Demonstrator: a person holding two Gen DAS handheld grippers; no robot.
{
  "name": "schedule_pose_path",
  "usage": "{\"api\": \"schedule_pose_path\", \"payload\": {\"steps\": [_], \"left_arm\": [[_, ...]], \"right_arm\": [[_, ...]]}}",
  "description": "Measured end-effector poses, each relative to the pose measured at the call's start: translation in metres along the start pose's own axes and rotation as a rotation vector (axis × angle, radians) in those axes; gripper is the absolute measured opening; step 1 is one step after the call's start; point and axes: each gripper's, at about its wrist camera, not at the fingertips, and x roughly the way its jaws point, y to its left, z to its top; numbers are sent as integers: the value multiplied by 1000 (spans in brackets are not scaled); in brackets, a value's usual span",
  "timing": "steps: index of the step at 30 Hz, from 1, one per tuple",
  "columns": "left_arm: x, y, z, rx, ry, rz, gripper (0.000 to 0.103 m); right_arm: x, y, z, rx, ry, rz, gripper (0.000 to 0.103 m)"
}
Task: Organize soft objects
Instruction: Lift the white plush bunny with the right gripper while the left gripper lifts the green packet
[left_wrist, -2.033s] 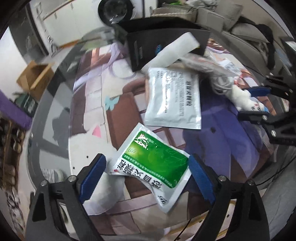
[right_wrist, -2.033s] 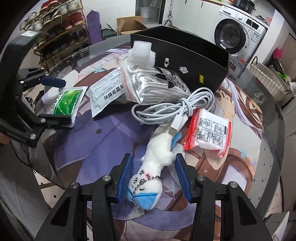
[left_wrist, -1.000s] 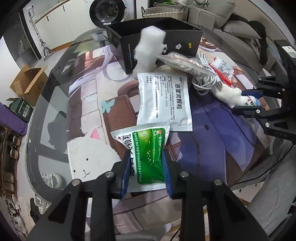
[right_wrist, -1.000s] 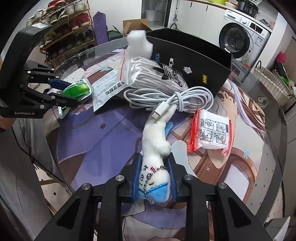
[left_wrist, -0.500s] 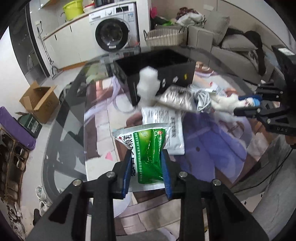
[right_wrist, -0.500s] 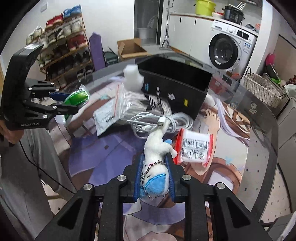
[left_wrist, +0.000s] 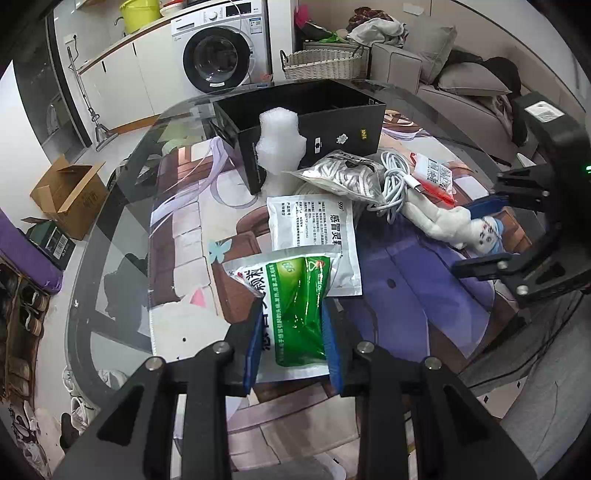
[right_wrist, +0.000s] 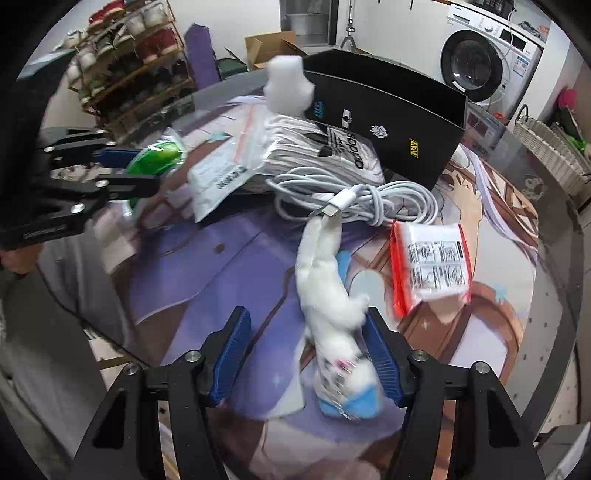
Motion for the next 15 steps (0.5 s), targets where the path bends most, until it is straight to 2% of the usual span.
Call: {"api": "schedule_pose_path", "payload": {"steps": [2,3,4,5,9,15], "left_arm": [[1,1,-1,0,0,-4,28],[2,2,-1,-5,0,-7,28],[2,2,-1,-10,0,-10,28],[2,3,-1,-13,-1,-14,28],[-1,3,-1,-16,-13,-21,28],[-16,2,2,-7,-77,-14,28]], "right_arm": [[8,1,5,-25,19,-22,64],[9,-1,6,-24,7,-18,57],[9,-1,6,-18,-3,-16,36],[8,0,6,-24,-13,-4,27],[-1,10,-2,-93,-23,15,27],[-39,7,-10,-53,-148,64,27]]}}
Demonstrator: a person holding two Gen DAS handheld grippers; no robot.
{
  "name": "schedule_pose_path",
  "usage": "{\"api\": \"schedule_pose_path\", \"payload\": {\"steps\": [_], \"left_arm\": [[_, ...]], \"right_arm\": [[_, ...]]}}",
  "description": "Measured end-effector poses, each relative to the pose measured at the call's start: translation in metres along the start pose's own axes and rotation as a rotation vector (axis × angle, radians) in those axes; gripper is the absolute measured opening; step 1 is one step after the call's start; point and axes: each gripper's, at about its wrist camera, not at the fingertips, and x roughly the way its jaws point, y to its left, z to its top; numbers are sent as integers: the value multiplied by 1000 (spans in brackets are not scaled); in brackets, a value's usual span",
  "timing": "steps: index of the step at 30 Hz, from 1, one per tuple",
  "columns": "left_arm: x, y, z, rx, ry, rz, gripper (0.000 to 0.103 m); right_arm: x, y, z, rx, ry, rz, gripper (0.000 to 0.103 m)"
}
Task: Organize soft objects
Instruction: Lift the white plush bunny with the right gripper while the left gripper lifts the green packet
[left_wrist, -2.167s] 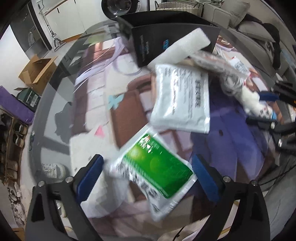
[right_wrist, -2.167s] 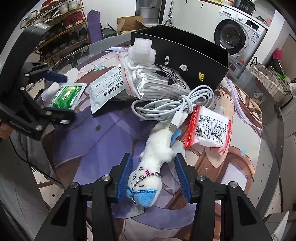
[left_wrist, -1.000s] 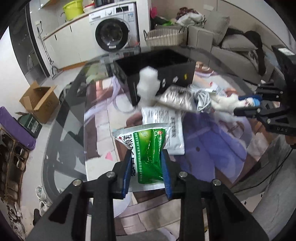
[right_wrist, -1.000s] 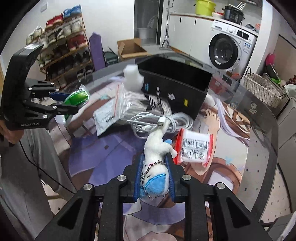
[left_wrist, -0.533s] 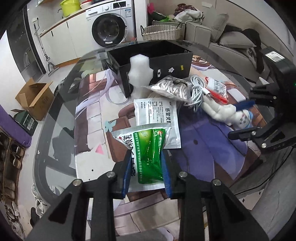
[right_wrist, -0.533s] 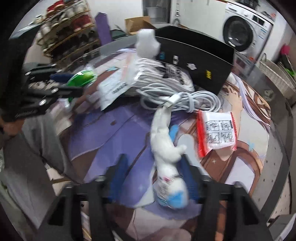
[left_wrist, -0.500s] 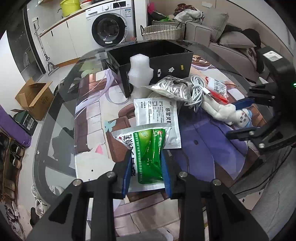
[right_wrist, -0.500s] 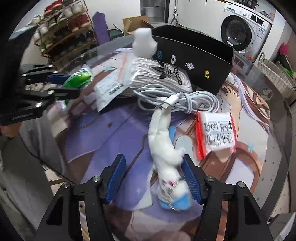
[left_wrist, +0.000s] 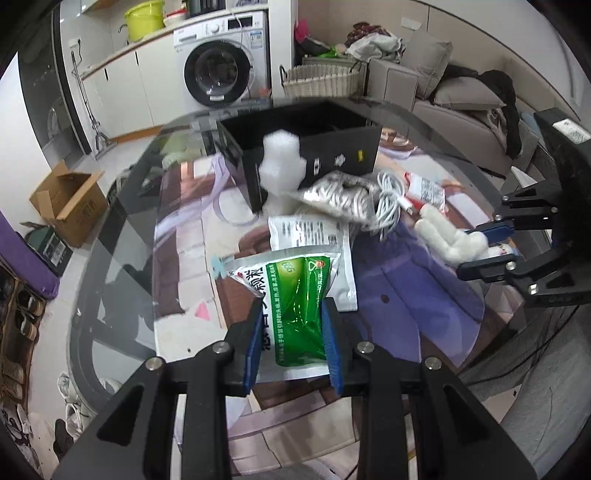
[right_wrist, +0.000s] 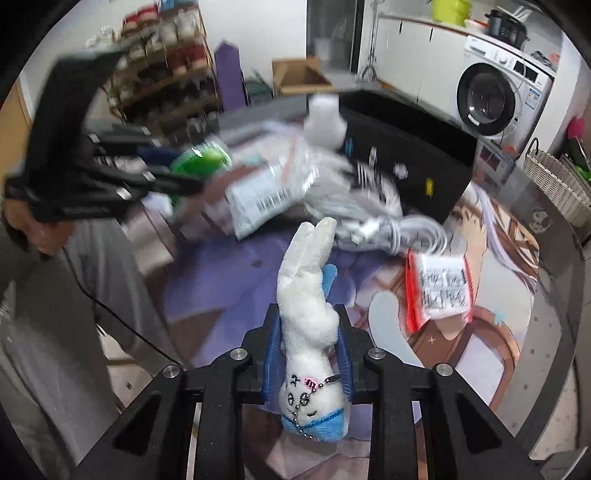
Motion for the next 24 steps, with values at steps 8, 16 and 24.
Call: {"api": "schedule_pose_path", "payload": {"steps": [8,16,24], "left_arm": [[-35,-7,20,23,-207,42,28],[-82,-14,40,-15,-528,75,28],[-82,-14,33,-10,-583,75,28]], "right_arm": [[-62,-3,9,70,-397,-41,27],[-99,19,10,50,-719,-42,28],[-96,35,14,36,-741,-105,28]]}}
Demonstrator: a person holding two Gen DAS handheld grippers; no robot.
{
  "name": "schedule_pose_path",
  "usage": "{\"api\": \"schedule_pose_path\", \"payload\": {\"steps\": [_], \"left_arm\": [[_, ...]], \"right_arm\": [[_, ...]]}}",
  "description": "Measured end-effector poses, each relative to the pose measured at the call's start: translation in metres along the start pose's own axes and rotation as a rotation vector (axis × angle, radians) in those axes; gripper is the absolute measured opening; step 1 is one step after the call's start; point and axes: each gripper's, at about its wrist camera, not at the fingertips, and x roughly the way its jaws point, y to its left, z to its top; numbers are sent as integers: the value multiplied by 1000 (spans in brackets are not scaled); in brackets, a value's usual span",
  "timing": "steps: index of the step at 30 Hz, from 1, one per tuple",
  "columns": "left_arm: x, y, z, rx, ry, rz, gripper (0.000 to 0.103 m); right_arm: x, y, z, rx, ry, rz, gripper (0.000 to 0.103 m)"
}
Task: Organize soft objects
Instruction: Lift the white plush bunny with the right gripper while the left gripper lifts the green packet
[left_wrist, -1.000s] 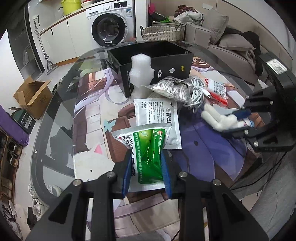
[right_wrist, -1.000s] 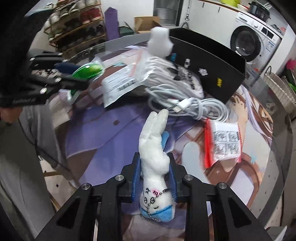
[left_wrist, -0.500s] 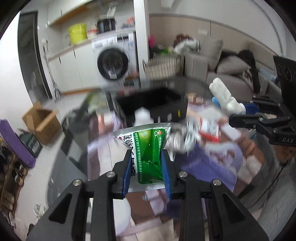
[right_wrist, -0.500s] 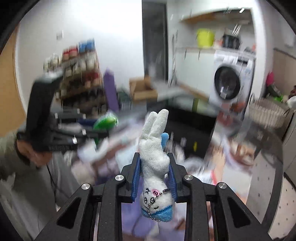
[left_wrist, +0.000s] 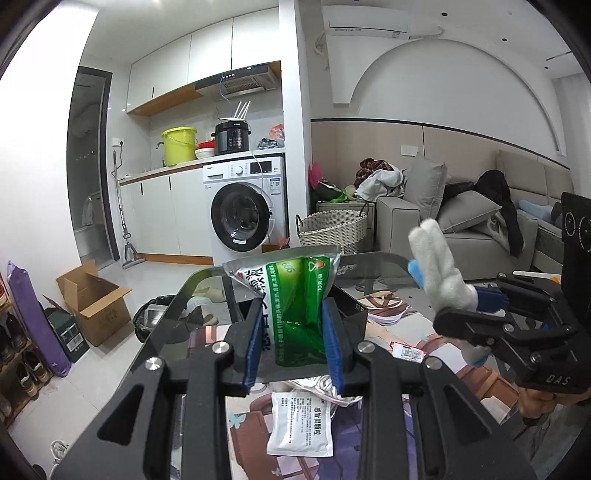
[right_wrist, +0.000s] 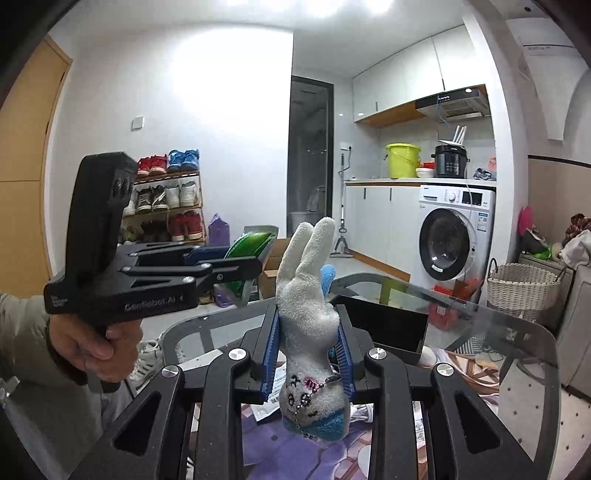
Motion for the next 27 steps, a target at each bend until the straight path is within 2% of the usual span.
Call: {"api": "schedule_pose_path", "payload": {"steps": [7,11,15,19,21,24,27], "left_arm": [[0,-2,10,10,-26,-20,28],[-1,-2,21,1,-41,-16,28],[-4,-3,37,-10,-53,-37,28],[-3,-5,63,17,-71,-42,28],[4,2,79,-11,-76,-52,28],[24,17,101,-49,-99,-55,28],[46,27,114,-58,-114,-30,28]], "right_arm": [[5,-11,14,81,-21,-42,28],[3,-5,26,59,-31,-10,28],[1,-2,42,45,-31,-19,28],[2,-3,75,52,-48,-11,28],[4,-5,95,30,-86,-29,28],[18,-19,128,22,-139,-34,28],[41,-35,151,9,-156,-43,28]]}}
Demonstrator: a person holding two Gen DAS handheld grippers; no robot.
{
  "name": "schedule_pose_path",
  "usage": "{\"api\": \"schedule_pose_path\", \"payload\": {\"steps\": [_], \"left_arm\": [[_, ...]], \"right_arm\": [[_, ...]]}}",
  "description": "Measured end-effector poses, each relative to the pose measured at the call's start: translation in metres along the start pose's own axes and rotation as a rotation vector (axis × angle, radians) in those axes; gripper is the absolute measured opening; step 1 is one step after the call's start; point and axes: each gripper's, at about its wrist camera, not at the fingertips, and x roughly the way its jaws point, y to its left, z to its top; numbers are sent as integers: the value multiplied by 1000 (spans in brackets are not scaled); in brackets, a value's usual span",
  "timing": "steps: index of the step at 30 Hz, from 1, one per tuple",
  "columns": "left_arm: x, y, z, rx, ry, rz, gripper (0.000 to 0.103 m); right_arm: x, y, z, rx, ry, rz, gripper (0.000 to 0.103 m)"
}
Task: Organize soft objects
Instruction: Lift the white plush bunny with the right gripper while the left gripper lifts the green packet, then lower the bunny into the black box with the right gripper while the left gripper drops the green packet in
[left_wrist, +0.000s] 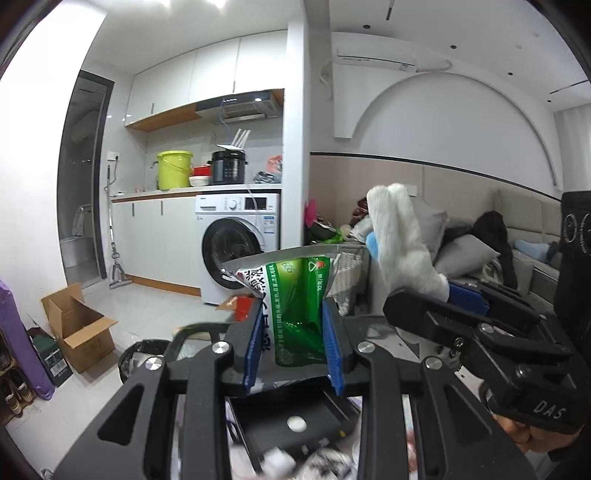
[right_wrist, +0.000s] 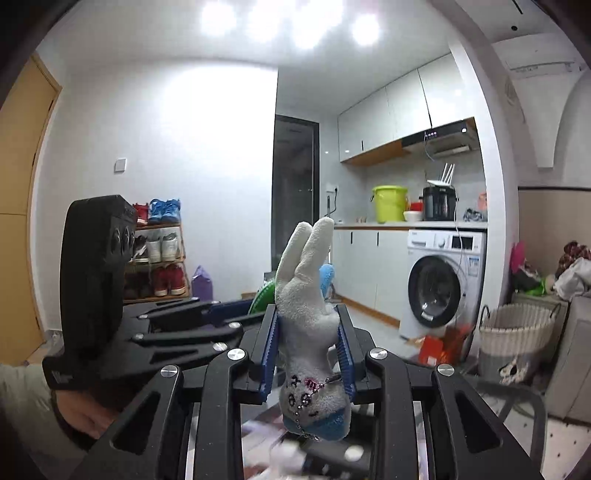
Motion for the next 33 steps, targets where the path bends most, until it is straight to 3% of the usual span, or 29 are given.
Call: {"api": "schedule_pose_path", "payload": {"steps": [4,11,14,18,22,28,33], "left_arm": [[25,16,-5,-53,5,23,28],[53,-2,-27,4,52,24,28],[76,-5,-35,13,119,24,28],[108,4,-49,-27,240,13,28],[142,19,-69,-87,434,17,28],[164,22,-107,-71,623,38,28],[173,17,-134,-59,708,26,28]], "right_arm": [[36,-17,3,-14,16,-20,28],[62,-49,-23,24,96,-38,28],[78,-67,-35,39,151,-54,28],[112,-94,-59,97,287,-48,28],[147,-113,-87,196,440,-24,28],[179,-108,-141,216,626,6,28],[193,-104,-179,191,725,-4,28]]}}
